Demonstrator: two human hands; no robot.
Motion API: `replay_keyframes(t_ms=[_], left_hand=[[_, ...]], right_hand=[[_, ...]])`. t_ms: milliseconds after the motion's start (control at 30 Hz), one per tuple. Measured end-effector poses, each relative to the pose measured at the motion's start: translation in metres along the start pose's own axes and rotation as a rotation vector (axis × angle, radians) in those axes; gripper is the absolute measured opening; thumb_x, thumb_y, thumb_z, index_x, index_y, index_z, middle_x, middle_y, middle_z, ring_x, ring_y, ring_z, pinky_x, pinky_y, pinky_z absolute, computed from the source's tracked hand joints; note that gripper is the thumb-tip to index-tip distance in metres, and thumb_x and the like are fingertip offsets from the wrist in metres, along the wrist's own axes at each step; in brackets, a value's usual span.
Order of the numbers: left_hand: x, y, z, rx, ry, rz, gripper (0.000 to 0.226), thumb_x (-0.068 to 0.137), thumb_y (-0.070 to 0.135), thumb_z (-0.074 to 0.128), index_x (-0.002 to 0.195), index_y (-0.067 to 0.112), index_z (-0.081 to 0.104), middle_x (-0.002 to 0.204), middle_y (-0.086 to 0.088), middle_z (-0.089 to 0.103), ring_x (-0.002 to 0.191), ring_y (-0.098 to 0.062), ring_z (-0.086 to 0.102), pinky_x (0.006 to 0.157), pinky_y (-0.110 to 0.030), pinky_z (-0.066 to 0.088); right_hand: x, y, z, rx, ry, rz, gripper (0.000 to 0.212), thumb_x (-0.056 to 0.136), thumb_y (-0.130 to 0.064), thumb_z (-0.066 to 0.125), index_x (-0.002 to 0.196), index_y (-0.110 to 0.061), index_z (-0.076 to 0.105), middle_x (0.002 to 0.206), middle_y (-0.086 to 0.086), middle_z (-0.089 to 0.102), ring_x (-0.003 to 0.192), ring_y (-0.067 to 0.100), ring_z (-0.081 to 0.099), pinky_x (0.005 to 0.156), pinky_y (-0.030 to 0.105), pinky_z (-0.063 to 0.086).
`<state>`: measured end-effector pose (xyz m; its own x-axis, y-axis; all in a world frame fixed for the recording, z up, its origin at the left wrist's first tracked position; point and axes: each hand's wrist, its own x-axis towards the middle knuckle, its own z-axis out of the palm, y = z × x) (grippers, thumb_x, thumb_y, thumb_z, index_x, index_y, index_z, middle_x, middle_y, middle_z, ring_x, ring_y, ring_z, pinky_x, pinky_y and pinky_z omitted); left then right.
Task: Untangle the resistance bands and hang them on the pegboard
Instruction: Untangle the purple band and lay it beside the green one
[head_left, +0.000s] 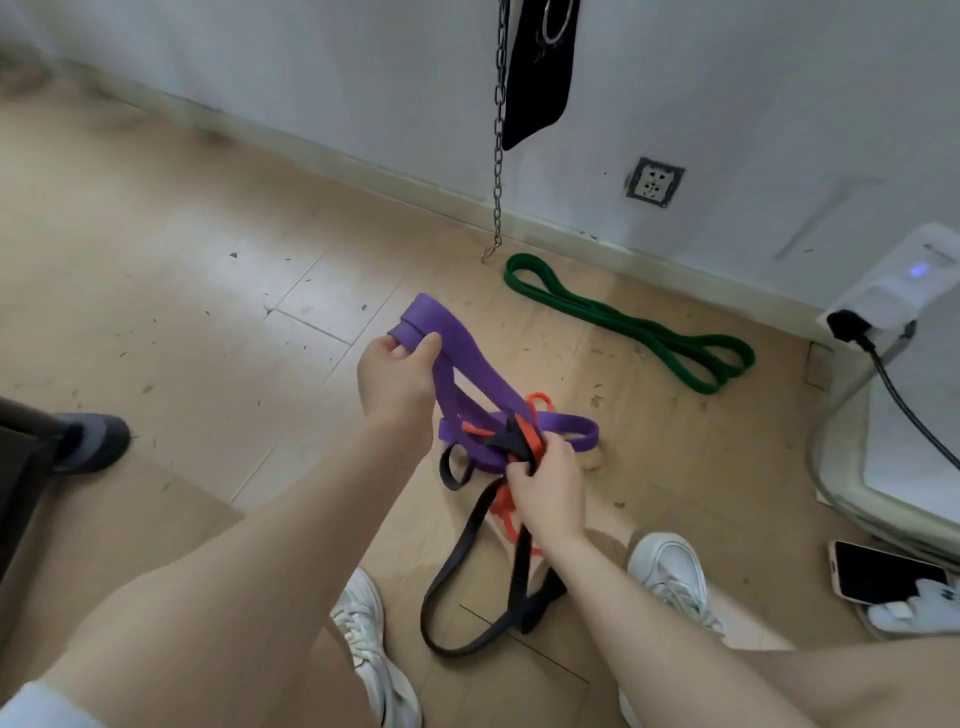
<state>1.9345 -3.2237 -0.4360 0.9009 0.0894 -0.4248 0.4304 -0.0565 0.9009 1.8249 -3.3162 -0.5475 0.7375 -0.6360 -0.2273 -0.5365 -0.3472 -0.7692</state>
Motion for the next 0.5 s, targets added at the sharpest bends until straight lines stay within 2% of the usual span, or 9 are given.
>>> replay_keyframes(t_ms=[67, 100, 200, 267, 333, 400, 467, 500], left_hand=[[0.008, -0.01, -0.004, 0.027, 0.103, -0.042, 0.012, 0.087, 0.017, 0.06, 0.085, 0.006, 0.055, 0.072, -0.003, 0.052, 0.067, -0.017, 0.049, 0.055, -0.021, 0.04], [0.011, -0.014, -0.007, 0.033, 0.145, -0.073, 0.013, 0.086, 0.017, 0.062, 0.086, 0.005, 0.056, 0.075, -0.005, 0.055, 0.069, -0.019, 0.051, 0.056, -0.023, 0.041], [0.015, -0.018, -0.011, 0.073, 0.234, -0.129, 0.038, 0.082, 0.019, 0.068, 0.11, -0.001, 0.052, 0.102, -0.012, 0.062, 0.083, -0.027, 0.059, 0.066, -0.031, 0.047], [0.014, -0.017, -0.013, 0.091, 0.255, -0.122, 0.047, 0.082, 0.017, 0.069, 0.117, 0.0, 0.043, 0.106, -0.009, 0.054, 0.089, -0.028, 0.056, 0.074, -0.034, 0.046], [0.01, -0.014, -0.016, 0.096, 0.238, -0.089, 0.046, 0.083, 0.013, 0.067, 0.115, 0.007, 0.035, 0.106, -0.009, 0.048, 0.088, -0.028, 0.053, 0.076, -0.036, 0.046], [0.004, -0.014, -0.019, 0.136, 0.201, 0.002, 0.044, 0.086, 0.01, 0.061, 0.12, 0.013, 0.033, 0.11, -0.011, 0.051, 0.09, -0.03, 0.055, 0.077, -0.037, 0.047], [0.003, -0.017, -0.024, 0.205, 0.133, 0.123, 0.045, 0.09, 0.007, 0.052, 0.131, 0.022, 0.041, 0.115, -0.01, 0.056, 0.102, -0.028, 0.057, 0.083, -0.033, 0.046], [0.002, -0.018, -0.026, 0.241, 0.097, 0.167, 0.043, 0.091, 0.005, 0.048, 0.13, 0.023, 0.049, 0.118, -0.007, 0.058, 0.107, -0.025, 0.056, 0.085, -0.03, 0.045]], right_hand=[[0.0, 0.004, -0.016, 0.063, 0.058, 0.042, 0.026, 0.081, -0.012, 0.057, 0.105, -0.019, 0.048, 0.097, -0.002, 0.056, 0.093, 0.021, 0.059, 0.079, 0.035, 0.05], [0.0, 0.003, -0.025, 0.08, 0.067, 0.029, 0.027, 0.082, -0.012, 0.059, 0.104, -0.02, 0.046, 0.096, -0.003, 0.055, 0.091, 0.019, 0.058, 0.074, 0.031, 0.048], [0.0, -0.014, -0.044, 0.011, -0.052, -0.117, 0.027, 0.081, -0.02, 0.066, 0.1, -0.023, 0.048, 0.097, -0.005, 0.056, 0.085, 0.01, 0.052, 0.066, 0.019, 0.039], [0.001, -0.035, -0.056, -0.146, -0.181, -0.263, 0.035, 0.08, -0.024, 0.067, 0.112, -0.022, 0.052, 0.105, -0.007, 0.055, 0.093, 0.009, 0.051, 0.075, 0.021, 0.042], [0.004, -0.061, -0.071, -0.281, -0.309, -0.39, 0.046, 0.08, -0.024, 0.066, 0.124, -0.022, 0.052, 0.11, -0.004, 0.055, 0.102, 0.014, 0.051, 0.081, 0.023, 0.042], [0.005, -0.085, -0.093, -0.274, -0.396, -0.44, 0.044, 0.078, -0.019, 0.066, 0.121, -0.022, 0.056, 0.104, -0.004, 0.056, 0.097, 0.015, 0.052, 0.078, 0.021, 0.041], [0.006, -0.104, -0.118, -0.153, -0.405, -0.402, 0.034, 0.077, -0.012, 0.063, 0.11, -0.02, 0.062, 0.096, -0.003, 0.061, 0.089, 0.015, 0.057, 0.08, 0.027, 0.048], [0.008, -0.111, -0.13, -0.053, -0.389, -0.365, 0.028, 0.078, -0.008, 0.06, 0.103, -0.02, 0.064, 0.091, -0.001, 0.063, 0.084, 0.015, 0.059, 0.081, 0.03, 0.051]])
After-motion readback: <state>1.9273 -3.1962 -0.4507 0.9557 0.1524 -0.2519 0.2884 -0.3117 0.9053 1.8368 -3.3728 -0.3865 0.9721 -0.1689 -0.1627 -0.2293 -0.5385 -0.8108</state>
